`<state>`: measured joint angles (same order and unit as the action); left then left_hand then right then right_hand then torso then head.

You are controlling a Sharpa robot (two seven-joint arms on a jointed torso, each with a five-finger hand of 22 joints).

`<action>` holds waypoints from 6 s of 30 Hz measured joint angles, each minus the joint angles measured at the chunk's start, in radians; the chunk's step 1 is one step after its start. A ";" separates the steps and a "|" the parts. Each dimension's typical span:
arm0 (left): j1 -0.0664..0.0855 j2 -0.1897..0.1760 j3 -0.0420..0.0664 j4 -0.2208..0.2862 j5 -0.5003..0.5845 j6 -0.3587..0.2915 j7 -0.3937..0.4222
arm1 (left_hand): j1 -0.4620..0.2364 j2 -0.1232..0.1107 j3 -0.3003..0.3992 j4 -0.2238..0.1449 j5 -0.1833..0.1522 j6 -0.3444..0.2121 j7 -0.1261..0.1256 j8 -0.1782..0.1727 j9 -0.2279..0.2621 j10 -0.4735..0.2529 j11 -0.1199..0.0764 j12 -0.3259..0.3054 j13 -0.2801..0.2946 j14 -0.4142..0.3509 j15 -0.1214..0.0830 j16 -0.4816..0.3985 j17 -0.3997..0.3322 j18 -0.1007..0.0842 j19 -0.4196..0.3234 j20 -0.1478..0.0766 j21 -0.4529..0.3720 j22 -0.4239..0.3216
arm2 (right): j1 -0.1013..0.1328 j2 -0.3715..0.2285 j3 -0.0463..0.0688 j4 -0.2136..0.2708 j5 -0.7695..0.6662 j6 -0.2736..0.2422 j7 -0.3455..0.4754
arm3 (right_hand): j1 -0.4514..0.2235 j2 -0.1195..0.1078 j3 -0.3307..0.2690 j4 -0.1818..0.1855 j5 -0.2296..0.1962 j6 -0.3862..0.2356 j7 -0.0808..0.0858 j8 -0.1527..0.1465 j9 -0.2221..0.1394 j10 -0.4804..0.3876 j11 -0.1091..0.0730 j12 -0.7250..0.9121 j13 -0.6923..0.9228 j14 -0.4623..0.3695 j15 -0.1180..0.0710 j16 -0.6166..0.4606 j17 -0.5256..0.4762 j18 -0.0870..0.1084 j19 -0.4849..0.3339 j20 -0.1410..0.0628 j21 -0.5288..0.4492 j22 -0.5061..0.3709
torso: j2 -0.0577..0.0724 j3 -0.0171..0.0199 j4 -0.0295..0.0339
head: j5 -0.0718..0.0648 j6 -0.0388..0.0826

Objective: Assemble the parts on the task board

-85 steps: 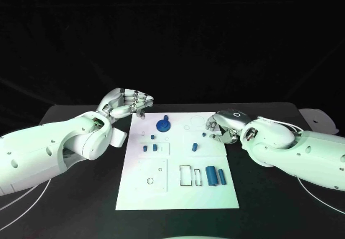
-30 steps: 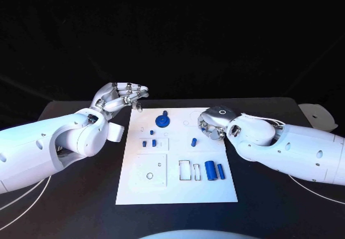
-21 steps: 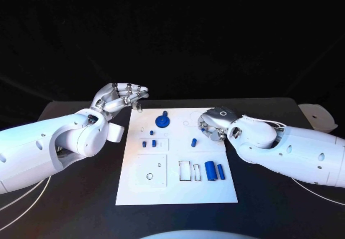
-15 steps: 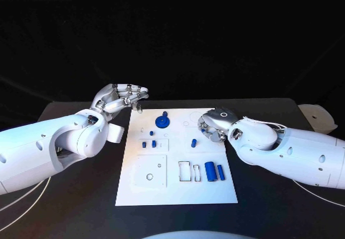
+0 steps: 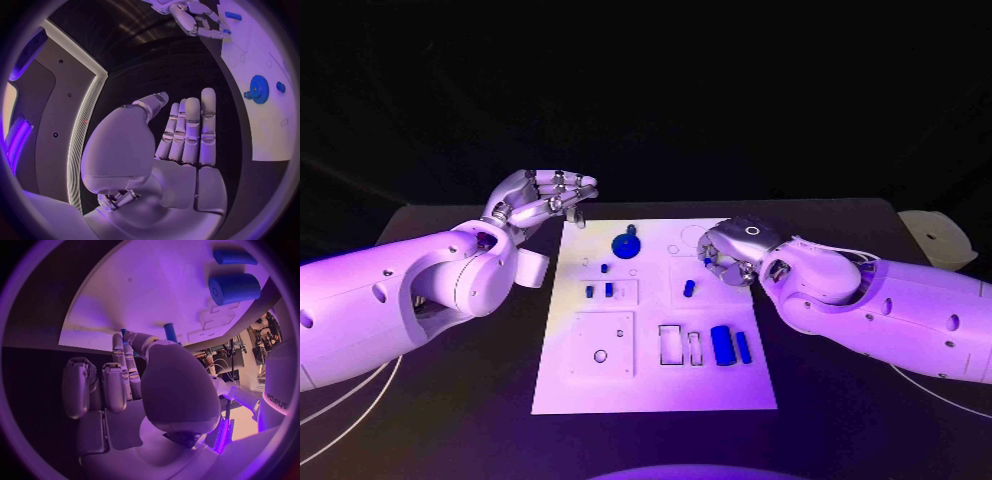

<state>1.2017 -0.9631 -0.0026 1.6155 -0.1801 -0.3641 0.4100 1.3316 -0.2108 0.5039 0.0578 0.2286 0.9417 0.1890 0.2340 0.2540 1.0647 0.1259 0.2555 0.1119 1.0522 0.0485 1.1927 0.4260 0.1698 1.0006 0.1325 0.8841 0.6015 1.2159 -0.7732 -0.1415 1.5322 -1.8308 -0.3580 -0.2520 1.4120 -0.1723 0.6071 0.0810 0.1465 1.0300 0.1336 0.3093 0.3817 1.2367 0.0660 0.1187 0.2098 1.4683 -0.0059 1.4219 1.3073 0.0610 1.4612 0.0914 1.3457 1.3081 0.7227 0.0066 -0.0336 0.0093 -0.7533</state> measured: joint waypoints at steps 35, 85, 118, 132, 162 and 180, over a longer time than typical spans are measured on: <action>-0.002 0.039 -0.002 -0.066 0.014 -0.009 0.002 | 0.019 0.010 0.019 -0.014 0.010 -0.004 0.004 0.000 0.000 -0.012 0.005 0.000 -0.002 -0.016 0.002 -0.005 -0.007 0.000 -0.003 0.003 -0.003 -0.002 | -0.022 0.032 0.019 0.241 0.034 -0.099 0.057 | -0.004 -0.004 0.000 -0.006 -0.005 0.004 -0.004 -0.006 0.002 0.005 -0.001 -0.006 0.000 0.000 0.000 0.000 0.001 -0.011 0.000 0.000 0.016 0.000 | -0.014 -0.0004 0.0118 | 0.105 -0.007; -0.002 0.076 -0.005 -0.085 0.023 -0.008 0.001 | 0.019 0.010 0.019 -0.014 0.010 -0.004 0.004 0.000 0.000 -0.012 0.005 0.000 -0.001 -0.016 0.002 -0.005 -0.007 0.000 -0.007 0.007 -0.003 -0.002 | -0.146 0.169 -0.008 0.111 0.058 -0.062 0.093 | -0.016 -0.006 -0.003 -0.008 -0.003 0.004 -0.003 -0.006 0.005 0.003 0.001 -0.007 0.003 0.000 0.000 0.000 0.000 -0.009 0.000 0.000 0.031 0.000 | -0.015 -0.0014 0.0132 | 0.176 -0.063; -0.002 0.075 -0.005 -0.081 0.024 -0.008 -0.001 | 0.019 0.010 0.022 -0.011 0.010 -0.004 0.004 0.000 0.000 -0.016 0.001 0.000 -0.001 -0.020 0.005 -0.005 -0.008 0.000 -0.007 0.007 -0.007 -0.002 | -0.147 0.194 -0.010 0.088 0.036 -0.024 0.083 | -0.023 -0.007 -0.006 -0.011 -0.033 -0.003 -0.004 -0.001 0.010 0.011 0.000 -0.016 0.003 0.000 0.000 0.000 0.001 -0.008 0.000 0.000 0.035 0.000 | -0.015 -0.0022 0.0133 | 0.177 -0.072; -0.002 0.075 -0.005 -0.081 0.024 -0.008 -0.003 | 0.019 0.010 0.022 -0.011 0.010 -0.004 0.004 0.000 0.000 -0.016 0.001 0.000 -0.001 -0.020 0.005 -0.005 -0.008 0.000 -0.007 0.007 -0.007 -0.002 | -0.147 0.190 -0.011 0.093 0.029 -0.018 0.074 | -0.082 -0.058 -0.004 0.005 -0.040 -0.066 0.031 -0.053 -0.008 -0.064 0.028 -0.058 -0.008 -0.004 0.015 -0.005 0.001 -0.008 0.004 0.014 -0.007 -0.001 | -0.016 -0.0023 0.0126 | 0.175 -0.072; -0.002 0.065 -0.009 -0.078 0.024 -0.006 -0.005 | 0.006 0.007 0.022 -0.011 0.004 -0.004 0.003 0.000 0.000 -0.021 0.007 0.000 -0.002 -0.020 0.005 -0.005 -0.009 0.000 -0.010 0.009 -0.007 -0.003 | 0.008 -0.101 0.026 0.202 0.074 -0.009 0.014 | -0.094 -0.074 -0.226 0.077 -0.017 -0.157 0.007 -0.105 -0.020 -0.198 0.029 0.015 -0.010 -0.003 0.022 -0.013 -0.001 -0.008 0.001 0.027 -0.080 0.000 | -0.017 -0.0037 0.0086 | 0.139 -0.045; -0.002 0.063 -0.015 -0.081 0.039 -0.003 -0.005 | 0.006 0.007 0.019 -0.008 0.004 -0.004 0.004 0.000 0.000 -0.021 0.007 0.000 -0.002 -0.020 0.005 -0.005 -0.010 0.000 -0.009 0.009 -0.007 -0.003 | 0.004 -0.092 0.021 0.177 0.111 0.122 0.011 | 0.083 0.011 -0.485 0.207 -0.013 -0.150 0.016 -0.105 -0.017 -0.234 0.027 0.096 -0.021 -0.003 0.022 -0.017 -0.017 -0.008 -0.009 0.030 -0.128 0.000 | -0.015 -0.0043 0.0109 | 0.134 -0.041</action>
<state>1.1999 -0.8999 -0.0176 1.5346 -0.1415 -0.3672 0.4051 1.3379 -0.2042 0.5229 0.0498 0.2324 0.9382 0.1925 0.2341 0.2543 1.0436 0.1324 0.2555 0.1099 1.0326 0.0539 1.1876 0.4161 0.1696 0.9913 0.1416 0.8775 0.5983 1.2201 -0.8651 -0.1207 1.7087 -1.7199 -0.2360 -0.2414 1.4947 -0.1613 0.1219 0.2880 0.1337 0.8797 0.1495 0.2048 0.3645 1.0030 0.0929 0.2149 0.1885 1.4648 0.0161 1.4048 1.2903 0.0533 1.4524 0.1210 1.2172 1.3078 0.7075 0.0023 -0.0226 0.1429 -0.7942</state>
